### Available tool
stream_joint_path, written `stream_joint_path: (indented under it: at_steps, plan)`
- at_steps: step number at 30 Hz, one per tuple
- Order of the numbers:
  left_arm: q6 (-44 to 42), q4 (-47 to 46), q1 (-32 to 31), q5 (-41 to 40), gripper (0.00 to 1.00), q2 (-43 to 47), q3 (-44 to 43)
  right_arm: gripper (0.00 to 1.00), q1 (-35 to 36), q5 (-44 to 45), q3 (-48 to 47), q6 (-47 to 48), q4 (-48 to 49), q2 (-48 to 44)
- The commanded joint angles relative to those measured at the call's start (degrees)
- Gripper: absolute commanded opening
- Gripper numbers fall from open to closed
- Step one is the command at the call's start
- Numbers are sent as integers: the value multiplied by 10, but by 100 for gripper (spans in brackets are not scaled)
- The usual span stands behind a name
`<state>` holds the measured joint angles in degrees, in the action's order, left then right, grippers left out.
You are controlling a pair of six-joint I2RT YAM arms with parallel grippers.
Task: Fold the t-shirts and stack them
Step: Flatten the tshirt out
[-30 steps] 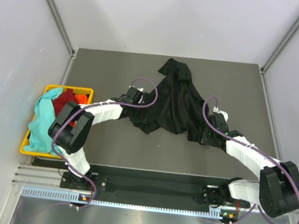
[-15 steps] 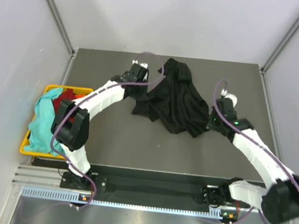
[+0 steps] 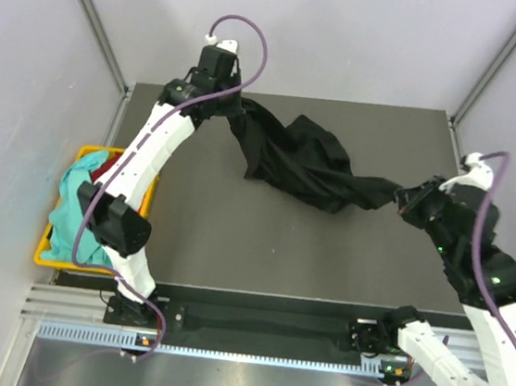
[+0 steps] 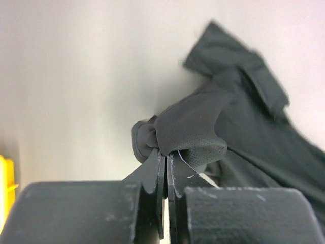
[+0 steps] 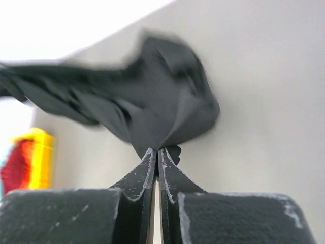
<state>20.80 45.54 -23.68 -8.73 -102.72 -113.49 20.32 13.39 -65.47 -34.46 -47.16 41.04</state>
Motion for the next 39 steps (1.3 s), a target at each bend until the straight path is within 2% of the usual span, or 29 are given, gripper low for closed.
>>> stream_joint_path:
  at_steps: [1,4,8,11,13,15,20,21,22,23,24,26,27,29,30,32,33,39]
  plan:
    - [2,22,-3,8,0,114,25,0,-4,8,-83,-15,-23,-24]
    - [6,23,-2,6,0,174,47,0,-4,-1,-115,-21,-20,-33]
    - [-2,12,14,12,0,178,39,0,-3,1,-102,-2,24,-13]
    - [7,-18,52,54,0,120,52,0,-3,8,-91,21,63,37]
    - [25,-47,90,136,0,86,70,0,-4,5,-93,26,76,53]
    - [28,-59,105,161,0,26,69,0,-4,11,-86,24,80,62]
    - [11,-135,118,215,1,-111,50,0,-4,-34,50,-11,129,31]
    - [7,-138,118,222,15,-128,43,0,-4,-36,71,-18,131,25]
    - [4,-134,117,224,23,-144,17,0,-4,-41,111,-25,141,19]
    - [1,-91,117,217,28,-169,-1,0,-3,-47,131,-37,149,6]
    - [-4,-64,113,170,35,-175,-33,0,-4,-48,148,-40,156,2]
    - [-15,-14,106,104,41,-154,-33,0,-4,-55,182,-46,168,-2]
    - [-18,8,95,47,43,-136,12,0,-4,-57,187,-45,171,-2]
    - [-28,-10,80,26,49,-56,94,0,-4,-68,199,-47,183,-1]
    - [-23,-35,68,17,51,-25,188,0,-4,-73,202,-47,190,-2]
    - [-8,-62,62,6,52,66,280,0,-4,-85,207,-46,204,2]
    - [19,-71,62,10,52,93,354,0,-4,-90,209,-44,208,3]
    - [163,-127,48,-7,49,278,557,0,-3,-110,217,-38,215,13]
